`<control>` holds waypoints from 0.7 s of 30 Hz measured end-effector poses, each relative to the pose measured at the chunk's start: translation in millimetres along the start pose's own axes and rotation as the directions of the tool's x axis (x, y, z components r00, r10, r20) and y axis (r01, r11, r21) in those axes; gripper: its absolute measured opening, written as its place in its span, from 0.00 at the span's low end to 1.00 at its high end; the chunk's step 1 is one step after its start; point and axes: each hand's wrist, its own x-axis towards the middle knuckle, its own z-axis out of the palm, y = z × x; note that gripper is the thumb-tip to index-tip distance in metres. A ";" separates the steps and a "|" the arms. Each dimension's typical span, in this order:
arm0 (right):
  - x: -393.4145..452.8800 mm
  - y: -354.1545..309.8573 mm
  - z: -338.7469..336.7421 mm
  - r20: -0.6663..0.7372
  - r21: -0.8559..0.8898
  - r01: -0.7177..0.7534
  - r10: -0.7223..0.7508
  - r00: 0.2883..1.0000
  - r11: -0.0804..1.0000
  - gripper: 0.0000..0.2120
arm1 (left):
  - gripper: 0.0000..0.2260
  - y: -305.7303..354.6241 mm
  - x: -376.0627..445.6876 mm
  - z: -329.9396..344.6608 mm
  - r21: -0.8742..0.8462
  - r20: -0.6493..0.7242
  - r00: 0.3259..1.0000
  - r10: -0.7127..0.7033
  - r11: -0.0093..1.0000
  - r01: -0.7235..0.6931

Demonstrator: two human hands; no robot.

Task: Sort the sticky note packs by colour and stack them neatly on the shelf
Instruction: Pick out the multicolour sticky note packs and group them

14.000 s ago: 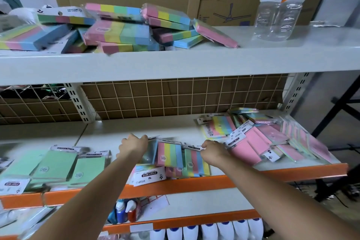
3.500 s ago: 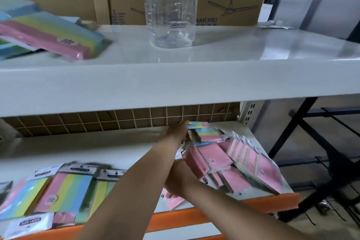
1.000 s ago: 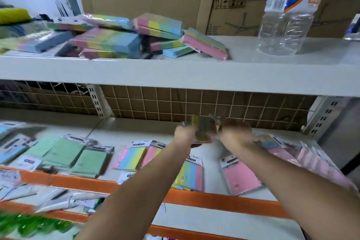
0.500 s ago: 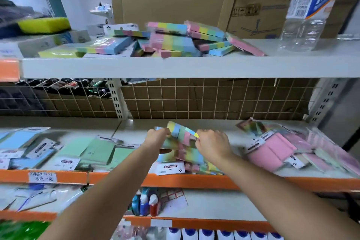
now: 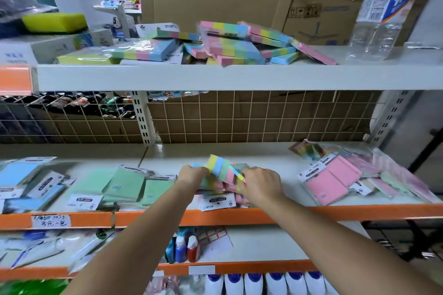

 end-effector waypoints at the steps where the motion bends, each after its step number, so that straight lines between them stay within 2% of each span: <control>1: -1.1 0.4 0.1 -0.002 0.010 -0.001 0.001 1.000 1.000 0.11 | 0.14 2.0 -1.7 -0.9 0.029 -0.007 1.000 0.009 1.000 -0.008; 2: -2.3 0.7 0.3 -0.005 0.019 0.001 -0.001 1.000 1.000 0.12 | 0.14 2.4 0.1 -0.5 0.060 -0.022 1.000 0.017 0.998 -0.016; 5: -5.6 0.8 1.0 0.006 0.034 0.021 -0.021 1.000 0.999 0.15 | 0.26 -2.6 13.9 2.7 0.187 -0.052 0.999 0.006 0.982 0.004; 8: -7.9 0.7 4.5 0.039 0.038 0.028 -0.030 0.999 0.999 0.18 | 0.31 -10.9 24.6 5.3 0.196 -0.037 0.999 -0.029 0.980 0.036; 12: -7.1 2.2 8.5 0.062 0.148 -0.070 0.061 0.996 0.986 0.20 | 0.26 -6.7 9.2 6.1 0.183 -0.009 0.999 -0.046 0.982 0.047; 15: -5.0 3.7 10.6 0.128 0.235 -0.156 0.128 0.983 0.960 0.21 | 0.27 -8.0 12.2 8.5 0.209 -0.014 0.999 -0.051 0.976 0.053; 21: -3.9 7.8 12.8 0.161 0.219 -0.296 0.265 0.951 0.930 0.19 | 0.26 -11.0 11.9 11.3 0.139 0.013 0.999 0.031 0.990 -0.033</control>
